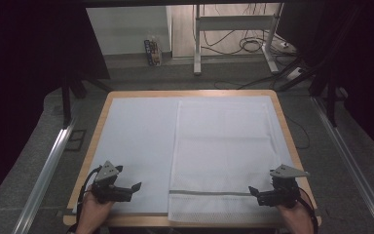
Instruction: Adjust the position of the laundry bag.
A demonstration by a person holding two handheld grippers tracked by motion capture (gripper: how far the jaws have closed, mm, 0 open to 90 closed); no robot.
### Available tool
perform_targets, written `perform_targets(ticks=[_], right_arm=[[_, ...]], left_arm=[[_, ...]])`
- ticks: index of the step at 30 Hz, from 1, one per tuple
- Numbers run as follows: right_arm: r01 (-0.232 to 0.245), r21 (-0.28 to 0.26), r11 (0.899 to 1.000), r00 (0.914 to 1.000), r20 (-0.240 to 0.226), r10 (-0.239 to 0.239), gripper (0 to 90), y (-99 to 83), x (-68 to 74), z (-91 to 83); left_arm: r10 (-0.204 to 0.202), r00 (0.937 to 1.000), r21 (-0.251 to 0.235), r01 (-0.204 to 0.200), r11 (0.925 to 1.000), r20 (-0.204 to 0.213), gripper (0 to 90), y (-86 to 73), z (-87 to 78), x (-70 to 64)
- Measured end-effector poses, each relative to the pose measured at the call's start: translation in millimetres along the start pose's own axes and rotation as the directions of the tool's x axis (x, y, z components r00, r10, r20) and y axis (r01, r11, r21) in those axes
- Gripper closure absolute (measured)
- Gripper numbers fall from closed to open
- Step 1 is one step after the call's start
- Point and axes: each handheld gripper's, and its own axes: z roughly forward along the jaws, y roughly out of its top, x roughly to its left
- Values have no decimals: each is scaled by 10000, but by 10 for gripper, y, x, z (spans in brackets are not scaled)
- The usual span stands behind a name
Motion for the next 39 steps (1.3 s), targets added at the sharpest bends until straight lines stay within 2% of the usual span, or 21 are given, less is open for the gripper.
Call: perform_targets(ticks=[7, 10, 14, 22, 27, 29, 30, 31, 32, 34, 36, 39], right_arm=[[-70, -90, 9999, 10000, -4, 70, 0, 15, 10, 15], [-92, -262, 9996, 9999, 65, 93, 0, 37, 13, 19], [-54, -196, 9998, 9998, 209, 58, 0, 62, 7, 57], [72, -83, 9999, 9988, 489, -68, 2, 112, -36, 129], [15, -236, 9997, 9978, 665, 1, 2, 144, -72, 140], [-14, -217, 9998, 9977, 678, 29, 2, 147, -81, 151], [-98, -72, 9999, 9980, 624, 103, 2, 147, -103, 190], [-98, -72, 9999, 9980, 624, 103, 2, 147, -103, 190], [-80, 101, 9999, 9974, 712, 73, 2, 152, -115, 227], [-33, 149, 9999, 9963, 863, 20, 2, 162, -120, 238], [4, 66, 10000, 9952, 979, -11, 2, 173, -136, 236], [-75, -83, 9999, 9937, 1115, 83, 2, 181, -179, 229]], left_arm=[[74, 10000, 23, -74, 10000, -28, 49, 44, 42, -7], [33, 10000, -17, -33, 10000, 27, 55, 76, 72, -8], [34, 10000, -49, -34, 10000, 59, 59, 118, 105, -13], [324, 9993, 266, -328, 9991, 160, 63, 235, 280, -40], [-30, 9985, 412, 7, 9992, 548, 77, 339, 362, -26], [-7, 9982, 440, -19, 9990, 605, 71, 366, 383, -28], [326, 9985, 580, -351, 9977, 443, 58, 424, 444, -57], [326, 9985, 580, -351, 9977, 443, 56, 424, 444, -57], [720, 9970, 781, -740, 9942, 284, 51, 476, 522, -96], [811, 9964, 800, -827, 9934, 233, 81, 501, 560, -108], [770, 9959, 606, -798, 9950, 471, 89, 578, 645, -122], [1057, 9933, 563, -1083, 9925, 457, 114, 643, 717, -135]])
